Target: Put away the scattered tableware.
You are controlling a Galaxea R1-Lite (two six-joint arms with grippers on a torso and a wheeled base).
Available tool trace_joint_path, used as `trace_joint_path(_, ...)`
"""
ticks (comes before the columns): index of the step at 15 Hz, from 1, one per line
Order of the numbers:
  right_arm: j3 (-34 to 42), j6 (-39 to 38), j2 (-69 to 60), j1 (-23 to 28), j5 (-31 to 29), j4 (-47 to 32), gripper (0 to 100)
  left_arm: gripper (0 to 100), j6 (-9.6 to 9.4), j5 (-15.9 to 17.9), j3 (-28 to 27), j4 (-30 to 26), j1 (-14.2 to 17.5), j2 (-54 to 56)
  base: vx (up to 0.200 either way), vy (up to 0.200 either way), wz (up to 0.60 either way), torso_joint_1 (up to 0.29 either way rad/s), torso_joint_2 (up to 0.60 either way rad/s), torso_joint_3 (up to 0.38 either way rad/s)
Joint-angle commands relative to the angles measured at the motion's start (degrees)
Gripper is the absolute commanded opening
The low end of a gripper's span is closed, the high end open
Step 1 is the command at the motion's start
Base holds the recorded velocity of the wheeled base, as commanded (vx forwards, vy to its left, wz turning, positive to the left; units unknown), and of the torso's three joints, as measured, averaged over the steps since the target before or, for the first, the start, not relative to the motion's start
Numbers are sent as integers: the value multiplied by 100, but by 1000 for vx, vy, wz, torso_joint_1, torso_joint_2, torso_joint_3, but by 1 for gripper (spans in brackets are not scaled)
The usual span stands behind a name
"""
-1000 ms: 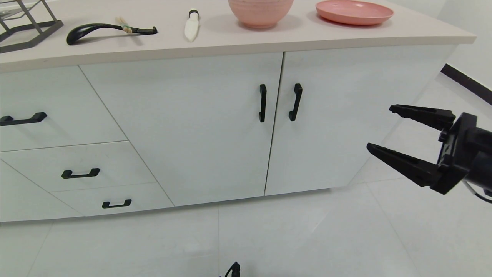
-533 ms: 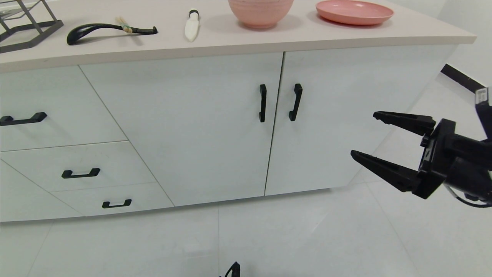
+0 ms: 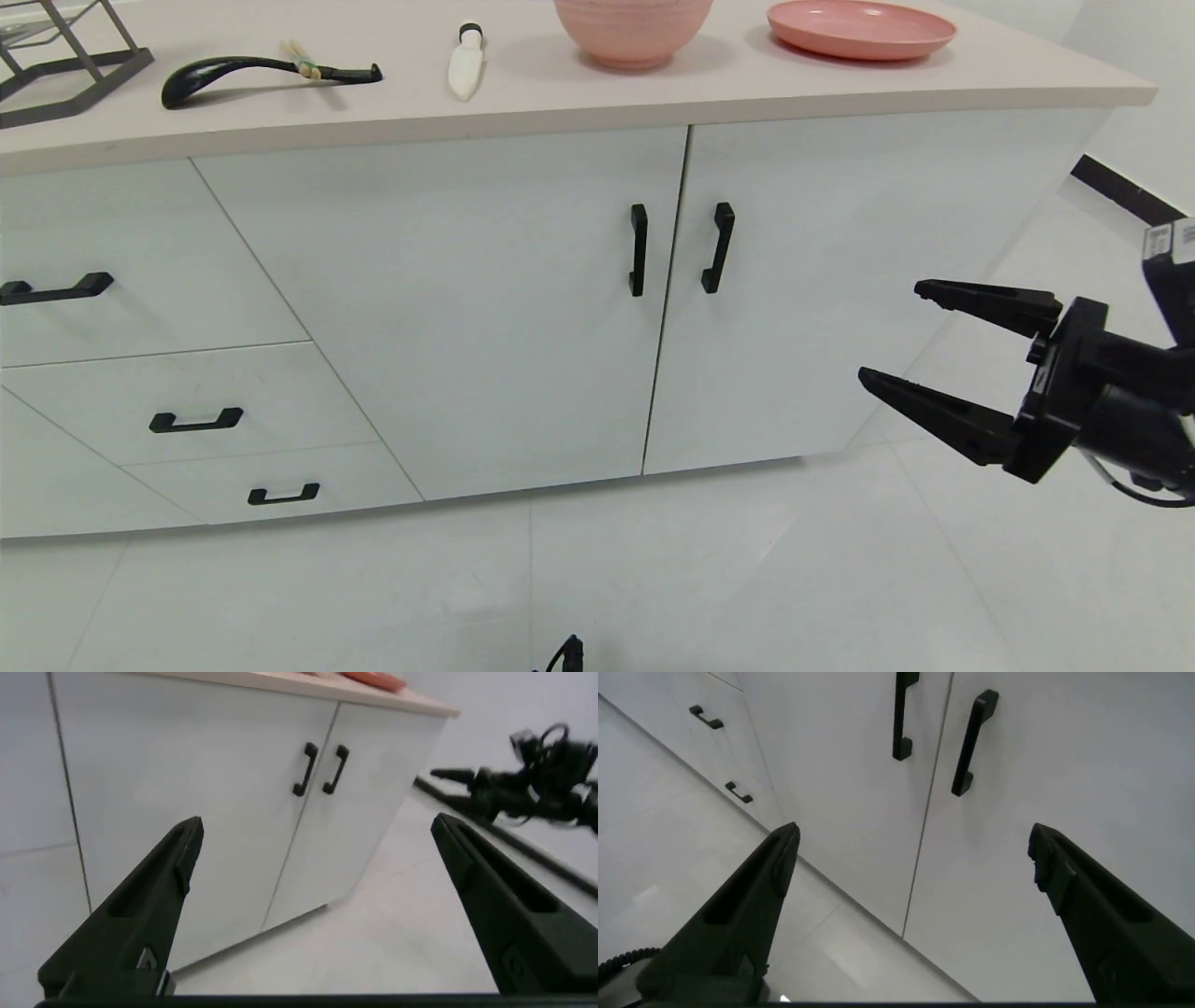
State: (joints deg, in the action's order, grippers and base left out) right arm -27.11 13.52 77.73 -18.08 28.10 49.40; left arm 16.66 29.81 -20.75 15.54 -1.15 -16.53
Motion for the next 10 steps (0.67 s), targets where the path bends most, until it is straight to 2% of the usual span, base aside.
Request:
trace_joint_path(1,4,-25,67,68,3,0,100,100,-1464,394,-588,10,-8,-1616,0,0,0,0,0,0)
trace_joint_path(2,22,-25,67,103,3,0,100,100,-2159,403,-597,1,-61,-1933,0,0,0,0,0,0)
trace_joint_path(3,57,-25,58,103,3,0,100,100,-2554,377,-597,-7,-140,-2117,0,0,0,0,0,0)
trace_joint_path(4,66,-25,58,112,3,0,100,100,-2756,350,-597,1,-211,-2249,0,0,0,0,0,0)
trace_joint_path(6,66,-25,58,129,3,0,100,100,-2879,350,-606,1,-430,-2443,0,0,0,0,0,0)
trace_joint_path(7,66,-25,76,129,11,-9,100,100,-3002,359,-606,1,-597,-2522,0,0,0,0,0,0)
trace_joint_path(8,39,-34,155,138,11,-9,100,100,-3169,403,-606,1,-966,-2671,0,0,0,0,0,0)
trace_joint_path(9,22,-34,208,138,11,0,100,100,-3205,412,-597,1,-1274,-2759,0,0,0,0,0,0)
trace_joint_path(10,-13,-34,287,138,11,0,100,100,-3187,350,-597,1,-2162,-3032,0,0,0,0,0,0)
